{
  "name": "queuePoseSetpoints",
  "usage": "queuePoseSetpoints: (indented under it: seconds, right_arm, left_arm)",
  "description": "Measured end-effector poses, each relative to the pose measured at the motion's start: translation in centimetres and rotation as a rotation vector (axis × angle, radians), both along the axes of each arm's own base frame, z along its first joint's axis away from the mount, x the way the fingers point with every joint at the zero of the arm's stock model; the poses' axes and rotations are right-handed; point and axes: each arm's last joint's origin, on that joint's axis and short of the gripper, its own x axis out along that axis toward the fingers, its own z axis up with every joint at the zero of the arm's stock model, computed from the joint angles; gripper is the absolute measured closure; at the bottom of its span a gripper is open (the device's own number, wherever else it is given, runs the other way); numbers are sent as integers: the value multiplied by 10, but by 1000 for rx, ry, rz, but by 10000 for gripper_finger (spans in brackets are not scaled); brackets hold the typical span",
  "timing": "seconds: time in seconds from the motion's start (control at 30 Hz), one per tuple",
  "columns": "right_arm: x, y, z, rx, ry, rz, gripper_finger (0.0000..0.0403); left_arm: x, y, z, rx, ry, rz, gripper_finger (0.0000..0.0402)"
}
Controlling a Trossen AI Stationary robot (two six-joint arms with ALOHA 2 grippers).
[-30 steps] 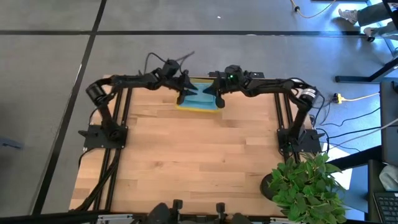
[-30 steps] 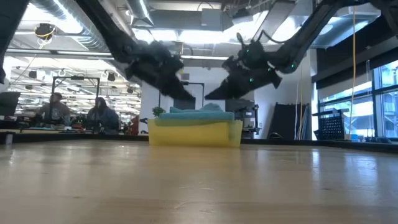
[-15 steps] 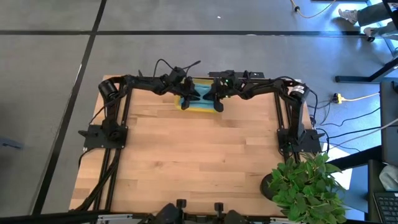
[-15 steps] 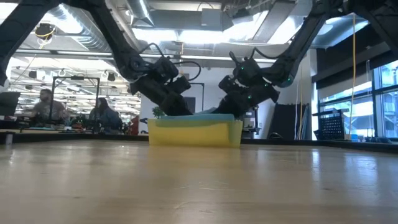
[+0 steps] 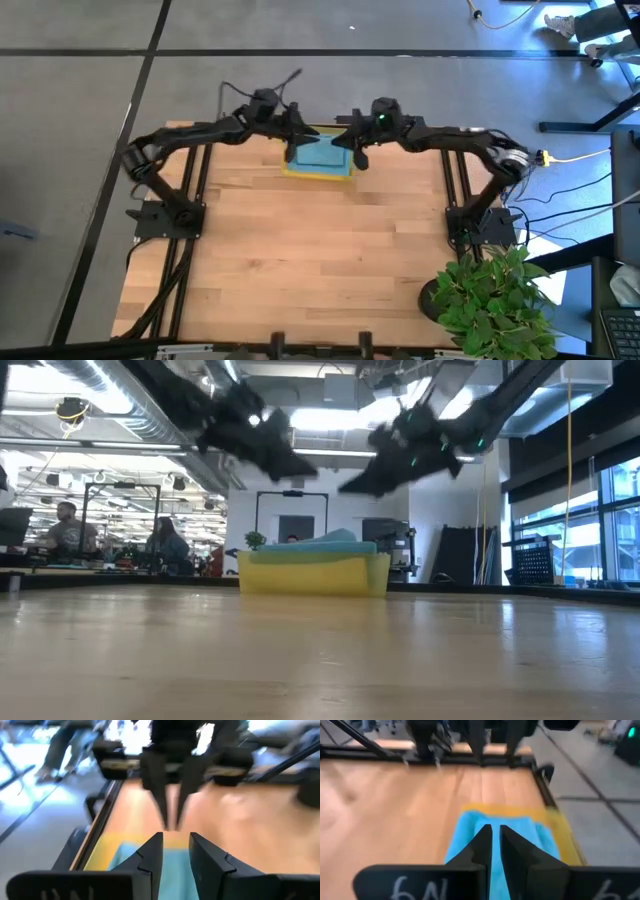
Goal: Fold microfiber towels
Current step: Return to Home Position
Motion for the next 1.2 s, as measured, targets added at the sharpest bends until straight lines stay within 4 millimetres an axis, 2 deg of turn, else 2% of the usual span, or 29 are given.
queuePoseSetpoints:
  seconds: [0.17,0.27,0.33,0.5,0.6,0.7,0.8,0.97,1.03,1.2]
  right_arm:
    - [-32,23,56,-82,-92,102,364]
    - [-58,39,72,-97,-160,132,368]
    - [-75,50,73,-100,-186,107,376]
    - [-112,88,55,-130,-248,-43,397]
    - [-131,112,38,-152,-317,-125,398]
    - [-147,132,19,-130,-390,-139,396]
    - [-160,148,0,-102,-450,-124,396]
    - [-176,163,-28,-95,-465,-89,395]
    - [-181,166,-36,-88,-473,-81,395]
    - [-187,170,-36,-58,-465,-97,395]
  left_arm:
    - [-32,-33,52,22,-116,-94,317]
    - [-60,-59,62,38,-163,-93,317]
    - [-81,-79,60,42,-189,-73,317]
    - [-129,-127,45,40,-359,14,317]
    - [-149,-151,23,-2,-435,50,325]
    - [-163,-169,-3,-43,-474,60,352]
    - [-173,-181,-26,-52,-506,50,392]
    - [-180,-193,-57,-37,-521,16,400]
    - [-182,-196,-62,-28,-528,-1,401]
    - [-186,-200,-68,-37,-485,-17,401]
